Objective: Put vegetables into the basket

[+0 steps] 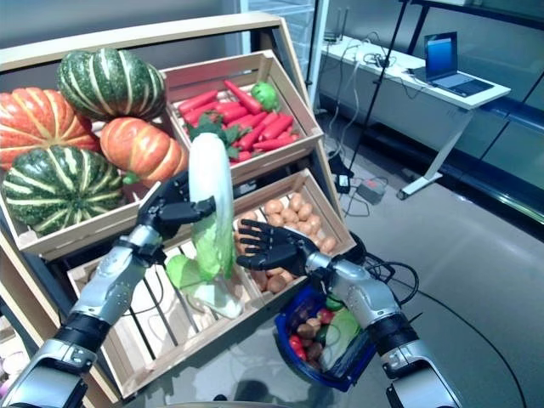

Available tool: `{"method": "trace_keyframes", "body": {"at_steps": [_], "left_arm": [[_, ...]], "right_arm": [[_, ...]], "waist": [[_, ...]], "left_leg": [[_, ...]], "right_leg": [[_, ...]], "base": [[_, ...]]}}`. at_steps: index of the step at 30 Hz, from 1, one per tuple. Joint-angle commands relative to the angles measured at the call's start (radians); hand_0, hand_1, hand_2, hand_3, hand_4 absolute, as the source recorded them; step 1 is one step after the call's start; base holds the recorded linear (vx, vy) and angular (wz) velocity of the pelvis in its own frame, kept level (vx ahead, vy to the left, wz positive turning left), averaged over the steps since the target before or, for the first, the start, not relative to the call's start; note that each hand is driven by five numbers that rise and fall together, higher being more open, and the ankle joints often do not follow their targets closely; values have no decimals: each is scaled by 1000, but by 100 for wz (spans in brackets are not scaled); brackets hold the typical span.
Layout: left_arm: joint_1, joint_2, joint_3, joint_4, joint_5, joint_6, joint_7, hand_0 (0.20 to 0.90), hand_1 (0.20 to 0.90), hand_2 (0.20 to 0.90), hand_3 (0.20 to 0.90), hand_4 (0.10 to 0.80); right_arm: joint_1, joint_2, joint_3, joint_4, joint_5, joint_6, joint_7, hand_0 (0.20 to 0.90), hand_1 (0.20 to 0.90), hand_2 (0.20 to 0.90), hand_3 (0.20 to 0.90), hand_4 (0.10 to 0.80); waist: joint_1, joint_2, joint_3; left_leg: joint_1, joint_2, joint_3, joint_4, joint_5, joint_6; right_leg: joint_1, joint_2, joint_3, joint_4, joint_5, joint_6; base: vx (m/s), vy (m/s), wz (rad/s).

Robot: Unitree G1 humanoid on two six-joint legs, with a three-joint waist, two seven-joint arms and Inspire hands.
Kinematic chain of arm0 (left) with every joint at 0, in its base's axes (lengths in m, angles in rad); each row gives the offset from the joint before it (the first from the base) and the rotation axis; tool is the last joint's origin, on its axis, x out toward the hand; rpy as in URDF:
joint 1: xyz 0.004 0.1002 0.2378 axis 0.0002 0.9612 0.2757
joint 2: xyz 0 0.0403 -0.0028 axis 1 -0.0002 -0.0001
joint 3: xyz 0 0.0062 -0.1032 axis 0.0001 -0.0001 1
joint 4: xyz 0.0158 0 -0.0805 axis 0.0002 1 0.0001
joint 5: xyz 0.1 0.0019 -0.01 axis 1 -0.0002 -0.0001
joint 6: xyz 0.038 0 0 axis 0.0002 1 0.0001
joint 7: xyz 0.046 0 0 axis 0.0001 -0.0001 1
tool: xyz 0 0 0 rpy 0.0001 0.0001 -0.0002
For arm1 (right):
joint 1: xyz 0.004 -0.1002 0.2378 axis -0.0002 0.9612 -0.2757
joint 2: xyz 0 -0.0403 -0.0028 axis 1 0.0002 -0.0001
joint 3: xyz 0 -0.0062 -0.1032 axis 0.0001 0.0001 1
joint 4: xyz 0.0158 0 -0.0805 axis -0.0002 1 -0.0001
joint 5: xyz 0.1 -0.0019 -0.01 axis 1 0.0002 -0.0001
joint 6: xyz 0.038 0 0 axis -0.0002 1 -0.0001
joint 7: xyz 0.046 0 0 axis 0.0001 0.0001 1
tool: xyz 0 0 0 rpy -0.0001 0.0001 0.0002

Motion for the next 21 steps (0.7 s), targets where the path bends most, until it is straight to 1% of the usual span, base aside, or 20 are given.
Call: {"method": "trace_keyframes", "body": {"at_steps": [1, 6, 10, 16, 21], "left_arm": [[-225, -20, -10, -77, 30, -116, -1, 300, 300, 300, 300, 400], [-222, -47, -45, -117, 57, -100, -9, 300, 300, 300, 300, 400], [-230, -55, -65, -136, 73, -122, -14, 300, 300, 300, 300, 400], [-241, -70, -83, -172, 96, -136, -12, 300, 300, 300, 300, 400], [-249, -89, -113, -202, 74, -111, -35, 300, 300, 300, 300, 400]], "right_arm": [[-138, 47, -11, -21, 94, -55, -35, 900, 900, 900, 900, 800], [-155, 78, -3, -22, 115, -57, -75, 900, 900, 900, 900, 800], [-180, 97, 2, -8, 130, -41, -111, 900, 900, 900, 900, 800], [-189, 116, 15, 17, 166, -27, -116, 900, 900, 900, 900, 800], [-205, 141, 24, 26, 204, -30, -116, 900, 900, 900, 900, 800]], "waist": [[12, -11, -54], [17, -14, -53], [20, -16, -55], [22, -18, -58], [27, -20, -58]], "left_leg": [[101, -46, 13, 2, -186, 20], [100, -48, 8, 2, -187, 23], [100, -49, 5, 2, -189, 24], [99, -48, 6, 2, -189, 26], [97, -48, 0, 2, -190, 27]], "right_leg": [[2, 20, 5, 1, -20, -63], [2, 19, 2, 1, -19, -62], [2, 19, 3, 1, -17, -61], [0, 19, 3, 1, -15, -60], [-2, 19, 1, 1, -14, -60]], "base": [[0, 0, 0], [0, 0, 0], [0, 0, 0], [0, 0, 0], [0, 0, 0]]}}
